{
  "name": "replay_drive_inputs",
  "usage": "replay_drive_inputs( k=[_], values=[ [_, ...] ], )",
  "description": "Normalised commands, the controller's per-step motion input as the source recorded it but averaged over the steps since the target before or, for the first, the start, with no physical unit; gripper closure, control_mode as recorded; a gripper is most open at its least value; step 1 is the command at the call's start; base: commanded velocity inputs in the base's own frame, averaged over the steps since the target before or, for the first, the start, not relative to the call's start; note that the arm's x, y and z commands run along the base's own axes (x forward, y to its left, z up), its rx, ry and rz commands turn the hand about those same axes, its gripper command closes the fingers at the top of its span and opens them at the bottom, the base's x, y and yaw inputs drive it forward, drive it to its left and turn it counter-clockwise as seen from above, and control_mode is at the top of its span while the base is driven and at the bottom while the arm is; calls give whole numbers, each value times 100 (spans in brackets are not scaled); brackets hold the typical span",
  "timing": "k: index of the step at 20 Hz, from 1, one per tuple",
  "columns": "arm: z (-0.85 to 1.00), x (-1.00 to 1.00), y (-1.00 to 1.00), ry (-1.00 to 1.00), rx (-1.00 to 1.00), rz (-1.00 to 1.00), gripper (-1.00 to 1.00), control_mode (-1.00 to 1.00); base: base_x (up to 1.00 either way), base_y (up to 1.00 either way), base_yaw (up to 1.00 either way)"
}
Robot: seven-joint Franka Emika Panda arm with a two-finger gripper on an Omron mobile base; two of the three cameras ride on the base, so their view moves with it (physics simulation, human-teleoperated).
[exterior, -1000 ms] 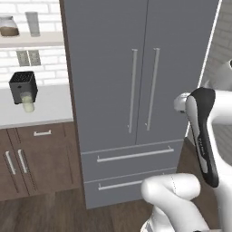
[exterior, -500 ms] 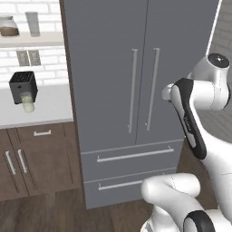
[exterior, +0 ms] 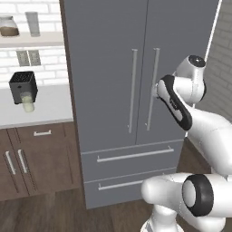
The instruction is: Grab a lemon wedge from the fridge and one ice cube from the ice bowl, and put them in the glass of lemonade.
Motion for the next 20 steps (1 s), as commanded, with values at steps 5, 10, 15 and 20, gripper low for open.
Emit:
replay_drive_inputs(
  k=[5,10,15,20],
  values=[
    [-27,89,0,5,-16,5,-100,-100,0,0,0],
    [-45,74,0,0,-3,6,-100,-100,0,0,0],
    [-20,50,-15,-1,2,1,-100,-100,0,0,0],
    [0,19,-3,0,0,0,-100,-100,0,0,0]
  ],
)
